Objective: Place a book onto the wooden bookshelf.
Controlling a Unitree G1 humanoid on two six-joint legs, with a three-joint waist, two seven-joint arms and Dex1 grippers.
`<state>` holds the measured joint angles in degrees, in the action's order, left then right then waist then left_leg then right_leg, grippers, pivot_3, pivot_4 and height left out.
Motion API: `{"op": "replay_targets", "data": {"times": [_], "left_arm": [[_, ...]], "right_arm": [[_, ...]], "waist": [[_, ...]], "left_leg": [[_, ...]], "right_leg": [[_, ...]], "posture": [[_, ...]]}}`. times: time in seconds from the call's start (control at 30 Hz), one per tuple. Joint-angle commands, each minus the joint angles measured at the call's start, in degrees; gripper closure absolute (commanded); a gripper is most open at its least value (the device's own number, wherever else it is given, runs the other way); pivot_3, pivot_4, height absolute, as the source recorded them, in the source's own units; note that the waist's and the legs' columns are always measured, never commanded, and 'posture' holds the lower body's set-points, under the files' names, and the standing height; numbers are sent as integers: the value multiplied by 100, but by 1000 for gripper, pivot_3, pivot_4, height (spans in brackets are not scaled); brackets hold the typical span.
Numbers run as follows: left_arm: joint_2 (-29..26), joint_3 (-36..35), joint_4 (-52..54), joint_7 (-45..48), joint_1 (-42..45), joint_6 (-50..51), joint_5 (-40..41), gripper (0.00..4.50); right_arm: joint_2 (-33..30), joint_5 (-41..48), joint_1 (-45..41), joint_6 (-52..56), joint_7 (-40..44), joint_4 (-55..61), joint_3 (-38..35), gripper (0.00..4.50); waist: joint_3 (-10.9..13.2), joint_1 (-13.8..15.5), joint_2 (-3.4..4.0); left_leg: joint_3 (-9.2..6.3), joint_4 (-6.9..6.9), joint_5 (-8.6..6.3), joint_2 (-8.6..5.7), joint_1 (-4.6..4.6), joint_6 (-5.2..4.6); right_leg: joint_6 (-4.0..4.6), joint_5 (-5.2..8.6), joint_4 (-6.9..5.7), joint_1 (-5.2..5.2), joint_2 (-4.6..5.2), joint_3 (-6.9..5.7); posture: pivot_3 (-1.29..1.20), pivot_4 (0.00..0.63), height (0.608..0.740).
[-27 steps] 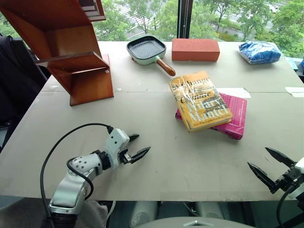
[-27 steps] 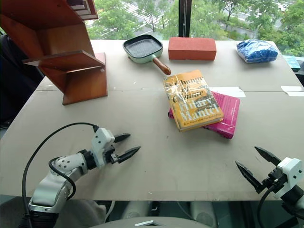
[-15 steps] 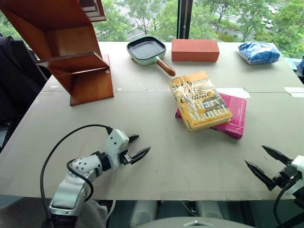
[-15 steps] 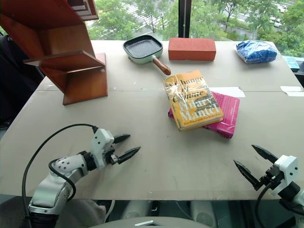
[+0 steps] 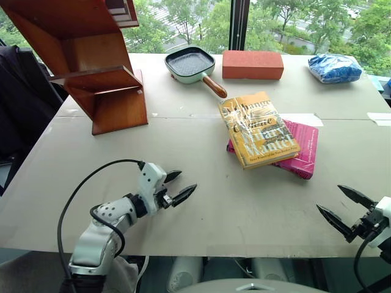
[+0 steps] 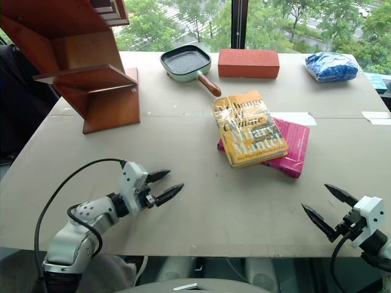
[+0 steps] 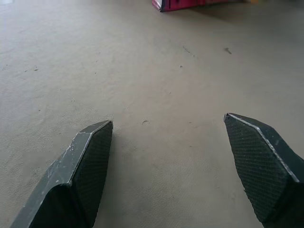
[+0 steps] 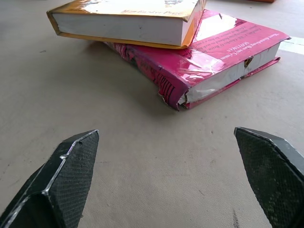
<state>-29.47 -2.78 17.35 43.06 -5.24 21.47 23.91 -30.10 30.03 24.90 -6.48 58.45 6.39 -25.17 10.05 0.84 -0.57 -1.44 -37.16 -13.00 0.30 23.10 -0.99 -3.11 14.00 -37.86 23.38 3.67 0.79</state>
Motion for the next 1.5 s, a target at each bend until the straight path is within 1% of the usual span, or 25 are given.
{"op": "replay_targets", "data": {"times": [0.03,0.1,0.17,0.2,0.23,0.3,0.37,0.5,0.6,0.7,0.9,1.1,1.27,1.33,1.4,1.43,1.47,1.5], "left_arm": [[342,-330,448,-569,546,1210,1123,663],[290,-172,618,-775,1017,2476,1801,663],[310,-97,683,-884,1392,3281,2384,663],[430,-178,576,-1075,1571,3665,2700,663],[683,-326,331,-1426,1809,4023,2987,663],[1140,-564,-250,-1963,2280,4510,3361,663],[1524,-904,-824,-2468,2643,4792,3643,663],[1906,-1426,-1690,-2963,3159,5341,4226,663],[2025,-1454,-2136,-3058,3386,5694,4359,663],[2130,-1331,-2551,-2959,3593,5946,4342,663],[2372,-1155,-3581,-2675,4275,5901,3946,663],[2668,-1021,-4158,-2408,4735,5774,3567,663],[2750,-1046,-4396,-2288,4796,5668,3322,663],[2772,-1084,-4410,-2258,4803,5680,3277,1159],[2804,-1136,-4422,-2250,4808,5693,3248,1771],[2817,-1157,-4425,-2247,4810,5699,3232,2243],[2844,-1202,-4439,-2274,4811,5696,3228,2810],[2869,-1247,-4452,-2307,4812,5694,3224,3194]], "right_arm": [[-176,326,96,142,74,581,-165,0],[-367,493,175,435,-21,1184,-198,0],[-509,700,187,717,-168,1692,-243,0],[-564,783,175,835,-234,1885,-262,0],[-634,874,158,963,-308,2094,-278,0],[-775,1054,103,1214,-456,2496,-304,0],[-895,1179,81,1410,-551,2805,-343,0],[-1095,1477,138,1792,-861,3450,-604,0],[-1122,1914,195,2049,-1190,3914,-856,0],[-1156,2243,268,2277,-1427,4251,-1004,0],[-1237,2609,398,2548,-1680,4436,-1342,0],[-1268,2587,669,2741,-1739,4469,-1604,0],[-1382,2186,874,3156,-2183,4496,-1699,0],[-1443,2259,833,3401,-2434,4477,-1710,0],[-1467,2314,751,3473,-2510,4491,-1706,0],[-1475,2323,716,3500,-2535,4504,-1700,0],[-1480,2330,678,3534,-2563,4513,-1691,0],[-1480,2335,646,3567,-2584,4520,-1685,0]], "waist": [[1,4,-2],[3,-5,-6],[3,-23,-8],[3,-34,-9],[4,-47,-14],[7,-33,-20],[13,-21,-32],[16,-18,-46],[16,-13,-51],[15,-4,-59],[15,0,-68],[16,-7,-69],[16,-8,-70],[16,-9,-70],[17,-7,-71],[17,-6,-70],[16,-6,-70],[16,-6,-70]], "left_leg": [[-2,-2,0,0,-1,0],[-12,-10,0,0,-2,0],[-12,-13,0,0,-2,0],[-10,-13,0,-1,-9,0],[-10,-13,0,-1,-10,0],[-14,-14,0,-2,-17,0],[-18,-17,0,-11,-19,0],[-30,-20,0,-20,-16,0],[-33,-19,0,-22,-11,0],[-35,-19,0,-24,-8,0],[-35,-24,1,-31,-9,0],[-35,-23,0,-33,-4,0],[-35,-19,0,-32,0,0],[-38,-20,0,-31,-1,0],[-39,-21,1,-30,-1,0],[-40,-21,1,-30,-1,0],[-40,-21,1,-30,-1,0],[-40,-21,1,-30,-1,0]], "right_leg": [[0,0,0,-3,-2,-1],[-7,-4,-5,-7,-7,-6],[-13,-7,-8,-9,-9,-6],[-22,-13,-8,-15,-12,-2],[-23,-13,-7,-16,-14,-1],[-27,-15,-4,-27,-16,-4],[-32,-18,-5,-31,-17,-6],[-35,-20,-2,-34,-24,-12],[-34,-21,1,-34,-24,-14],[-32,-21,4,-34,-22,-15],[-17,-12,4,-39,-23,-16],[-10,-20,13,-40,-21,-15],[-3,-23,20,-39,-21,-20],[-6,-18,20,-39,-20,-18],[-15,-13,19,-39,-19,-18],[-15,-13,19,-39,-19,-19],[-16,-13,20,-39,-19,-19],[-16,-13,20,-39,-18,-18]], "posture": [[0,150,740],[0,150,740],[0,150,740],[0,150,740],[0,150,740],[0,150,740],[0,150,740],[0,150,740],[0,150,740],[0,150,740],[0,150,740],[0,150,740],[0,150,740],[0,150,740],[0,150,740],[0,150,740],[0,150,740],[0,150,740]]}}
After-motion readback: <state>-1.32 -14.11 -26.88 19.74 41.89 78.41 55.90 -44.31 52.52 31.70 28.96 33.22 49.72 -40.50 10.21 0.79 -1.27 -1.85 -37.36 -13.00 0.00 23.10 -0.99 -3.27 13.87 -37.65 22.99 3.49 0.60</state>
